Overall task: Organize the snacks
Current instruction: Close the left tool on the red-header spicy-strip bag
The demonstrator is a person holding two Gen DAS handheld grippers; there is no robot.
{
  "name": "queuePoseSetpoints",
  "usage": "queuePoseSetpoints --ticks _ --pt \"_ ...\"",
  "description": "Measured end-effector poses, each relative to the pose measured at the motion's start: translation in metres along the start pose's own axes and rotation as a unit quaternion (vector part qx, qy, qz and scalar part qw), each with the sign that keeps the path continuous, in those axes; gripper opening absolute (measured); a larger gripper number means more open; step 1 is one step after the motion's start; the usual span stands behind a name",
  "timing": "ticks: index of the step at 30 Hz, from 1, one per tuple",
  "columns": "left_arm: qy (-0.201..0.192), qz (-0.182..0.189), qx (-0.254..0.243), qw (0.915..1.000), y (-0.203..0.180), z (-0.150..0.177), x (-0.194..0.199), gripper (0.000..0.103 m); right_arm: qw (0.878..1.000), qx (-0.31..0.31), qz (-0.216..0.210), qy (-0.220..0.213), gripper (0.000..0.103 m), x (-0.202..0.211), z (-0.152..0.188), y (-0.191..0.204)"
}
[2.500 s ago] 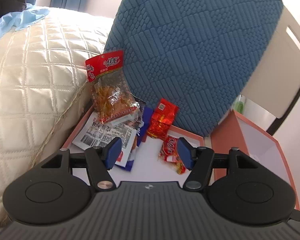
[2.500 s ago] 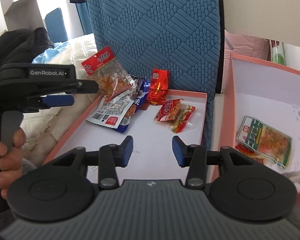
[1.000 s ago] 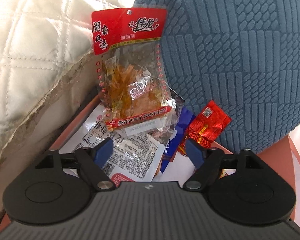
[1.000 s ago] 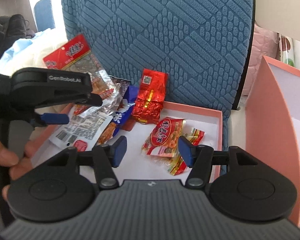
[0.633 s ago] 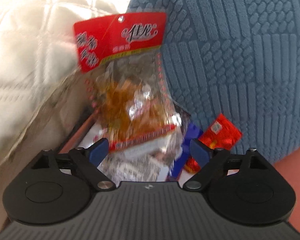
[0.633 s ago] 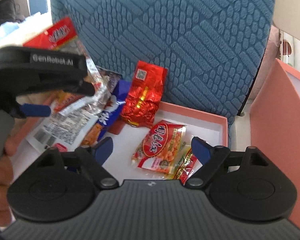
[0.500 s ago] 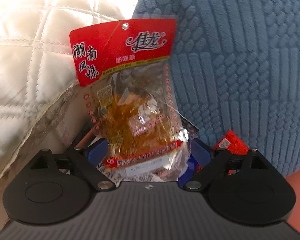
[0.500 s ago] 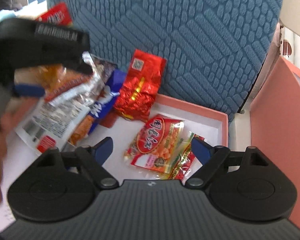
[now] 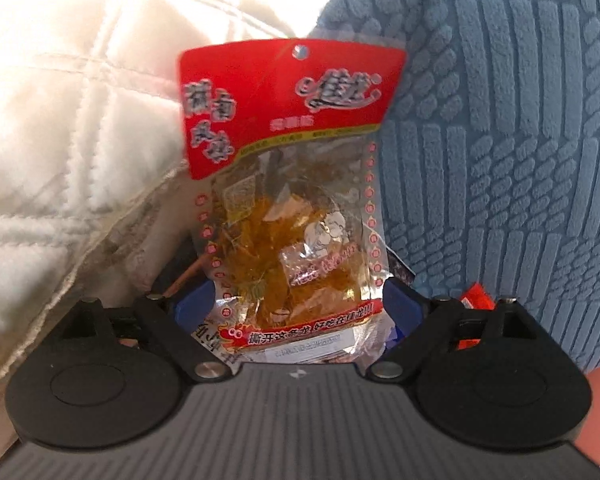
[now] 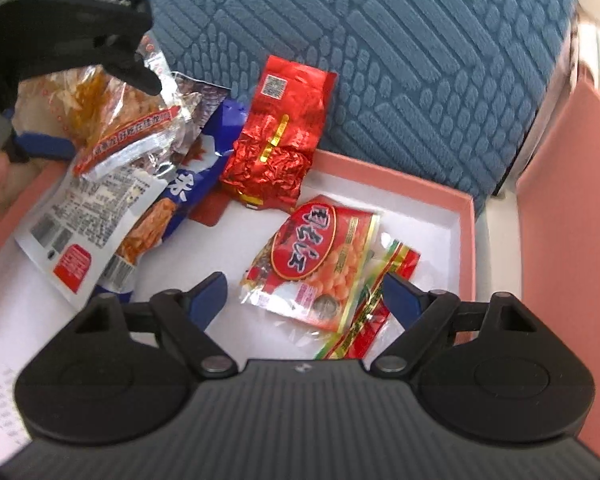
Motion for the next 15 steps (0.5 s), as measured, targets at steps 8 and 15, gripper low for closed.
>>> queuePoseSetpoints --ticks 8,15 --pt "0.007 0.003 0.025 0.9996 0.006 -0.013 -0.016 0.094 1.0 0.014 -0.007 -0.003 0.059 0.007 0.001 0.009" --pt "0.017 0.001 0.046 0.9988 0.009 -0.03 -0.043 0.094 1.0 0.03 -0.005 -0.002 0.048 0.008 -0.001 0.012"
Point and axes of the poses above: each gripper's, at about its wrist camera, not at the fingertips, and x roughly against the way its jaws point, y to its left, z to its underside, the point moved 6 cm from there along -x, roughly the way its jaws point, and after that the axes turned 10 degrees about x, right-handed, at the moved point
